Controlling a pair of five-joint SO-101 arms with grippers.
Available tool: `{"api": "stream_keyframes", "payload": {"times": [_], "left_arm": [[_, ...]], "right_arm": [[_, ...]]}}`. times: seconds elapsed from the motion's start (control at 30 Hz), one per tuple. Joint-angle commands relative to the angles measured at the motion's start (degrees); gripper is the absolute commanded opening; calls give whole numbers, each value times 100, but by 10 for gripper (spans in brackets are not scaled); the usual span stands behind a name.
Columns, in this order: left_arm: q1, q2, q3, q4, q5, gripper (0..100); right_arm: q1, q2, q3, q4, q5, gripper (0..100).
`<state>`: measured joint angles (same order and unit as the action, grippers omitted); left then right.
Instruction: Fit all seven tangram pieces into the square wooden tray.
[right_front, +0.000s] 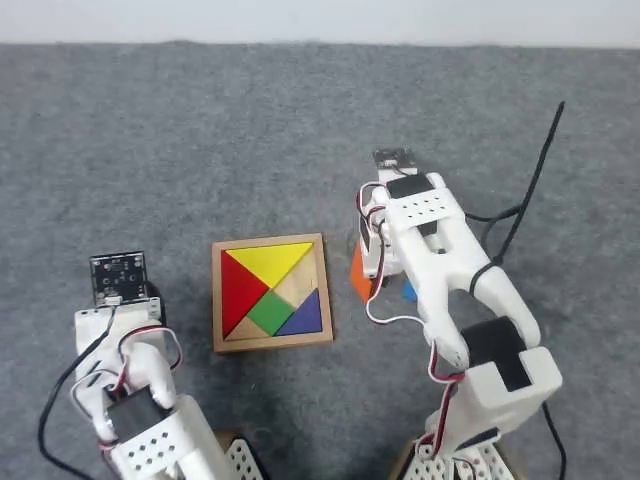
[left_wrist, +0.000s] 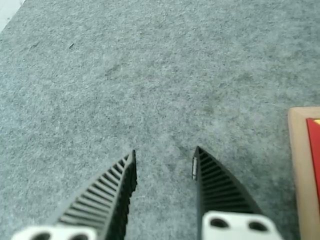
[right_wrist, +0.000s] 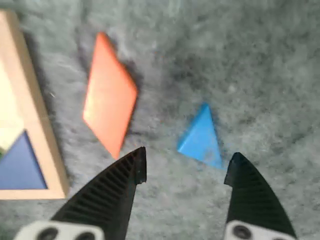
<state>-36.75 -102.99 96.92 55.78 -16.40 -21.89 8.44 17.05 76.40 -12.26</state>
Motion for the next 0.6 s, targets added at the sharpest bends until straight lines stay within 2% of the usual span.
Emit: {"api": "stream_keyframes", "payload": {"times": [0.0,0.23,0.57], "left_arm": [[44,-132,-66,35,-62,180],[44,-132,-66,35,-62,180],[44,-132,-66,35,-62,180]], "right_arm": [[48,-136,88,66,369,240],[92,-75,624,-743,1407,238],[101,-66,976,-813,2171,237]]}}
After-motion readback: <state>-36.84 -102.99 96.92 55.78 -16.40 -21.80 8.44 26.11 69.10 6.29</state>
